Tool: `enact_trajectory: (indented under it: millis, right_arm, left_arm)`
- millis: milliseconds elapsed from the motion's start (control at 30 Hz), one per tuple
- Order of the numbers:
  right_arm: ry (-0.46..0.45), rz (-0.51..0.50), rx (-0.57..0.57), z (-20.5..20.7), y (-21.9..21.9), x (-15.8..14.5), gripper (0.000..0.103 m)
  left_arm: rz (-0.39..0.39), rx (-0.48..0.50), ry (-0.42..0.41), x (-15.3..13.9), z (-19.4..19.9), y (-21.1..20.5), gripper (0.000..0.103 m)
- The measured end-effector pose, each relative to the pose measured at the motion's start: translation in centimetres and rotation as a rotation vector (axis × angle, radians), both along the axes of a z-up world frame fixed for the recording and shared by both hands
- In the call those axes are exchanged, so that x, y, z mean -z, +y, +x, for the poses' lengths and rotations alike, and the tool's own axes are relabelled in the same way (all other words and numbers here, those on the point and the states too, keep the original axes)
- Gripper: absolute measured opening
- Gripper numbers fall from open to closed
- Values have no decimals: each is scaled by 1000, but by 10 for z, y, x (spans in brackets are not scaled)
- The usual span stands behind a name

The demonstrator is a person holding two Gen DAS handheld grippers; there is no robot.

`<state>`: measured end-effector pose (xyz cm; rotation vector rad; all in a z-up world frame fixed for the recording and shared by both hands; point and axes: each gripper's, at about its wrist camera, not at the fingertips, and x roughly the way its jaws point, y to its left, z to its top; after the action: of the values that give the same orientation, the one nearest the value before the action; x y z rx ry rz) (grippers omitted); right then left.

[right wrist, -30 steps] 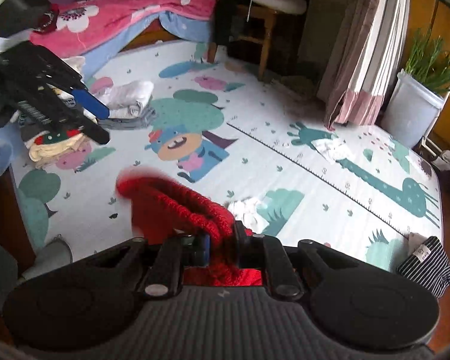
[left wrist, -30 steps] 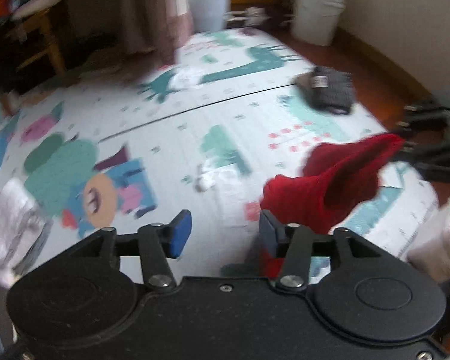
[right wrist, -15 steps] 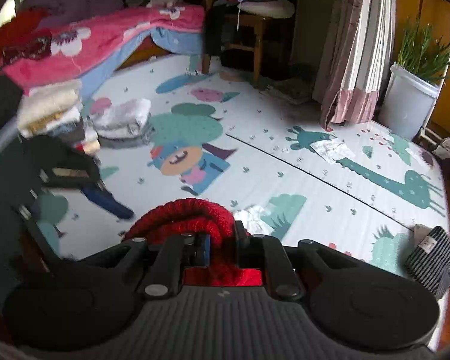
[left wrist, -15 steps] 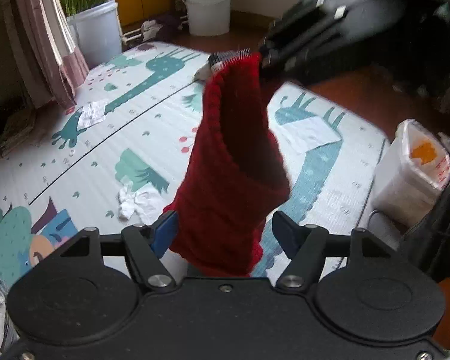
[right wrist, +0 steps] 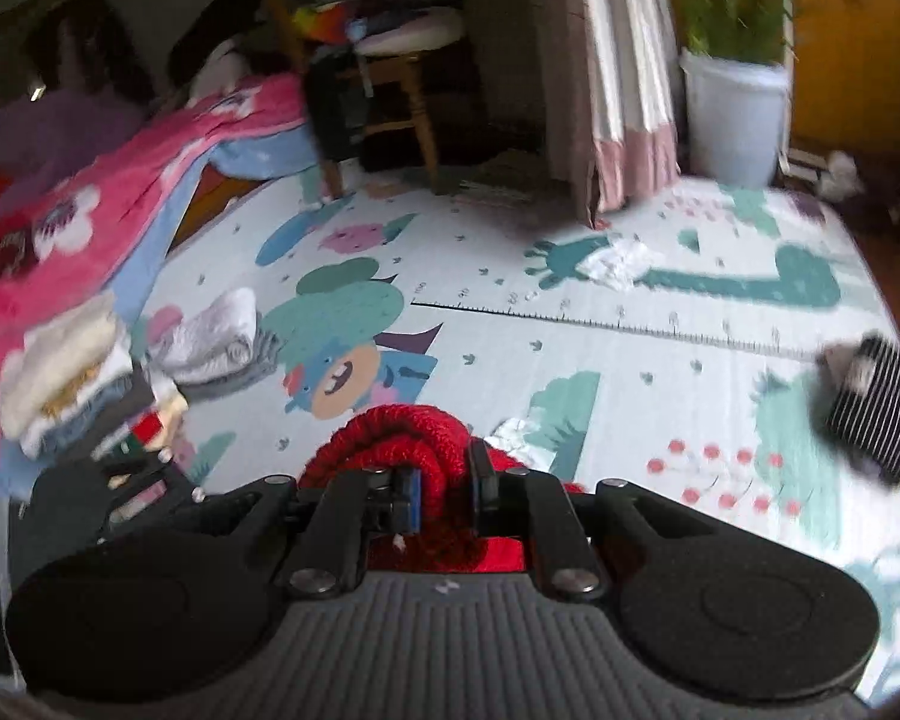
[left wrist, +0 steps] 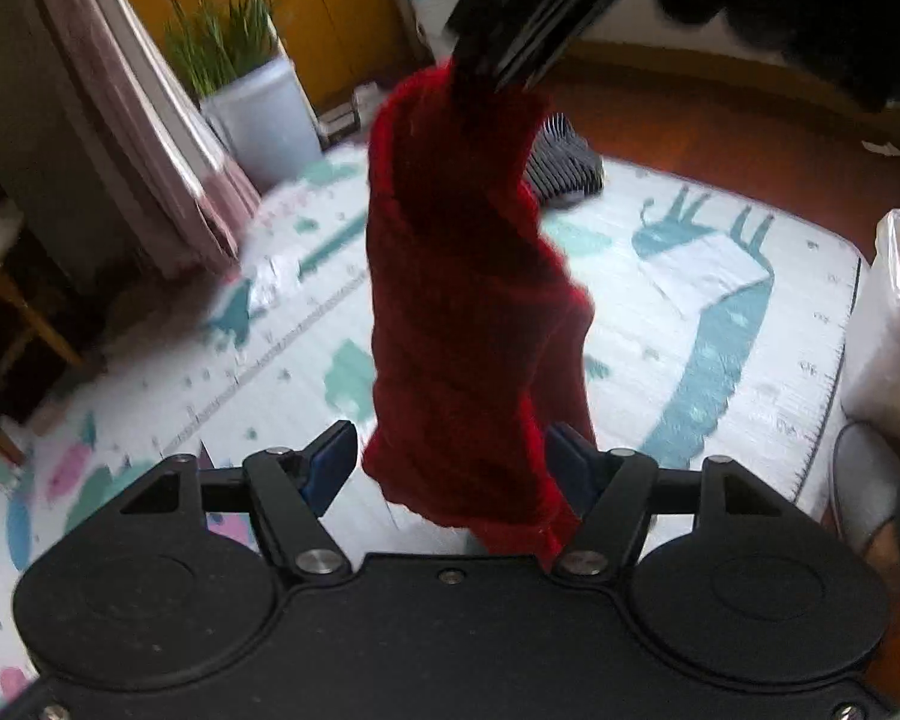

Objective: Fold clothes
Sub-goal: 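Lift the red sweater with both grippers and shake it open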

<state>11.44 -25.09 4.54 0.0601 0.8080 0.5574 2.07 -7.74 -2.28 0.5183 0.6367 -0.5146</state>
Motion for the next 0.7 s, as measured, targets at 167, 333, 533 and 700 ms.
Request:
enact_trajectory:
  millis: [167,333,533,700]
  right_arm:
    - [28,48,8,1,1,1,17]
    - [47,73,23,2,2,1,17]
    - [24,35,20,5,-4,0,17]
    - [-133,-144,-65,0,3,-7,16]
  left_arm:
    - [-51,-19,63,9,15,-1,67]
    - [-102,-62,107,9,25,0,67]
    - [-110,-145,110,-7,58,34,9]
    - [-135,-156,-16,-48,74,57,6]
